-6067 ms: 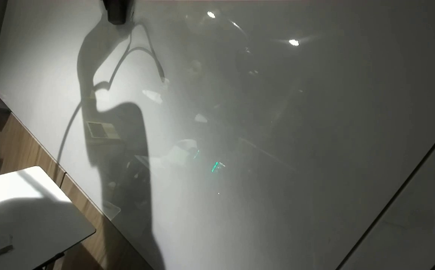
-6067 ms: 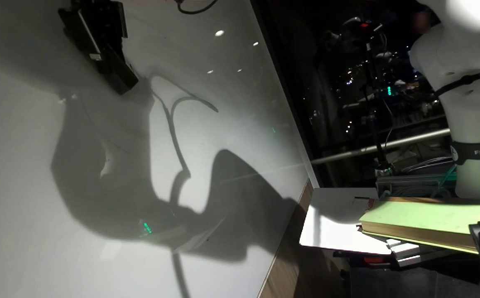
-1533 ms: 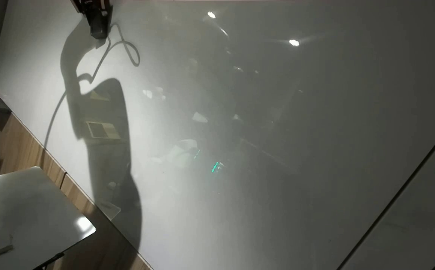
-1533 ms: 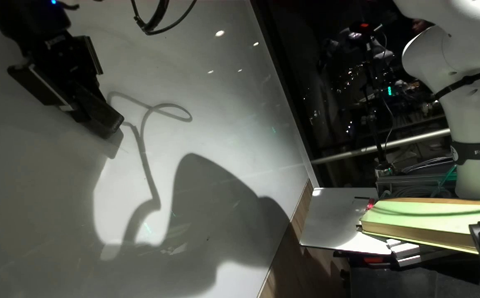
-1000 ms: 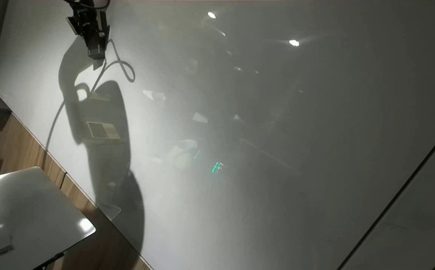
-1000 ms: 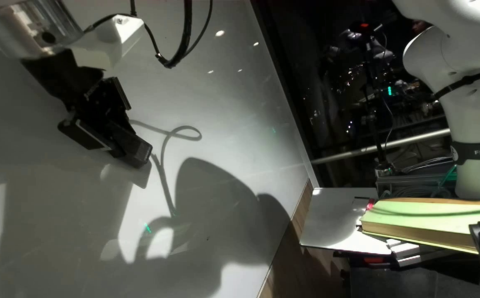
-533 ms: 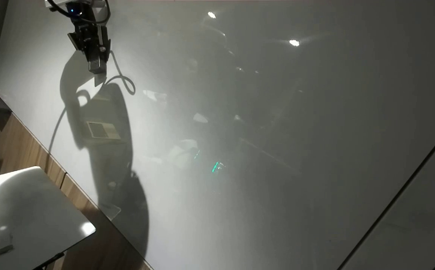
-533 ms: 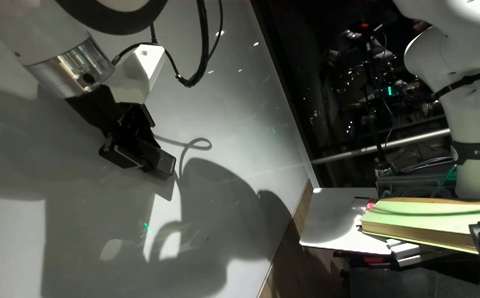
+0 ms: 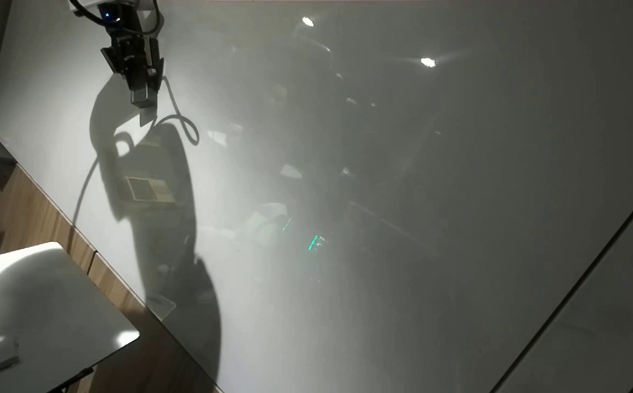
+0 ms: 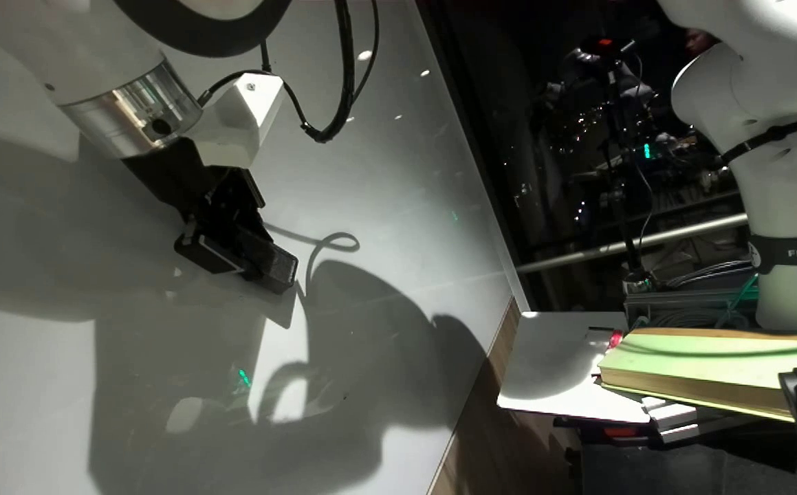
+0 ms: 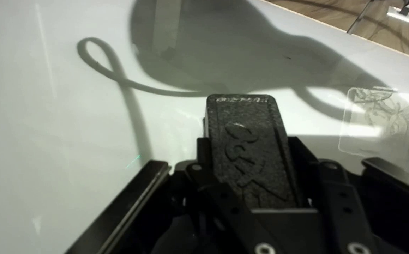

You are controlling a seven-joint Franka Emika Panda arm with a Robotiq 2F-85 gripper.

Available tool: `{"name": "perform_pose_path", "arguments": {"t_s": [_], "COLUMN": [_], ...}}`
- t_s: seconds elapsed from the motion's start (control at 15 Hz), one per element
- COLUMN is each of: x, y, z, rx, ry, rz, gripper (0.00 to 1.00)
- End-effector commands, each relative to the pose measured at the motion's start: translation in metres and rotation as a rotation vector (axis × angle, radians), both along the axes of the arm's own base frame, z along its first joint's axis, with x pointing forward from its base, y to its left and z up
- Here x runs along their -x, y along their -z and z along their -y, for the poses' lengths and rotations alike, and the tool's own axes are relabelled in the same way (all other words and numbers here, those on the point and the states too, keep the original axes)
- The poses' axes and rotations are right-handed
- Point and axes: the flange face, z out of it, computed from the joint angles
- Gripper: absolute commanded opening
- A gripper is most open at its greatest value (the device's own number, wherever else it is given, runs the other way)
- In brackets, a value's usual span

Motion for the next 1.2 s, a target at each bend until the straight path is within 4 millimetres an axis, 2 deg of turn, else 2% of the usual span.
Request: {"name": "perform_pose_path", "arguments": {"t_s": [0.0, 0.27, 0.47, 0.8, 1.13], "x": [-0.018, -0.013, -0.013, -0.013, -0.005], "y": [-0.039, -0.070, -0.086, -0.115, -0.166], "z": [0.005, -0.014, -0.024, -0.025, -0.022], "rx": [-0.051, -0.088, -0.119, -0.162, -0.205], "ry": [-0.016, -0.030, -0.042, -0.034, -0.031], "rz": [0.085, 0.128, 0.159, 0.184, 0.236], "gripper": [0.30, 0.30, 0.30, 0.30, 0.30]}}
